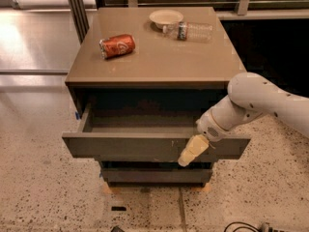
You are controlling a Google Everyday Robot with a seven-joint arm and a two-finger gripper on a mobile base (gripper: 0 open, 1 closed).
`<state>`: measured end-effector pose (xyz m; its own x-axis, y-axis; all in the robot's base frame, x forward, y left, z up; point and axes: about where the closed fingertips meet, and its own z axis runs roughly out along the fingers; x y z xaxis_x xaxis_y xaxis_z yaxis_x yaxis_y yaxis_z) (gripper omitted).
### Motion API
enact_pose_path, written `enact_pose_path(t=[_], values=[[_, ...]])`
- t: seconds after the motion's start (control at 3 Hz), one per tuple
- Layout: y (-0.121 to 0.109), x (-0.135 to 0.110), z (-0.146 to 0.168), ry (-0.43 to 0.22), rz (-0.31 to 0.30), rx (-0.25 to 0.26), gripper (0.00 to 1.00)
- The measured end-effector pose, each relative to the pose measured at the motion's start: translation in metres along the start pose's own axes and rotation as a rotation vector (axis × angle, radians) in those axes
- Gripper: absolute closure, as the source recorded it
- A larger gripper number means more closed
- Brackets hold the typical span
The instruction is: Open top drawer
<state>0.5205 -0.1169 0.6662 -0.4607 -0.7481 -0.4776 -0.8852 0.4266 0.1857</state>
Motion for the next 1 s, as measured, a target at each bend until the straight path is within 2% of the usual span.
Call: enact_pose_path(t=[0.33, 0.67, 1.0], values=[[0.012, 0.009, 0.002, 0.017, 0.013, 0.005, 0.00], [0.035, 0.019, -0.003, 0.041, 0.028, 0.017, 0.00], [0.075, 0.038, -0.023, 0.076, 0.076, 0.004, 0.00]])
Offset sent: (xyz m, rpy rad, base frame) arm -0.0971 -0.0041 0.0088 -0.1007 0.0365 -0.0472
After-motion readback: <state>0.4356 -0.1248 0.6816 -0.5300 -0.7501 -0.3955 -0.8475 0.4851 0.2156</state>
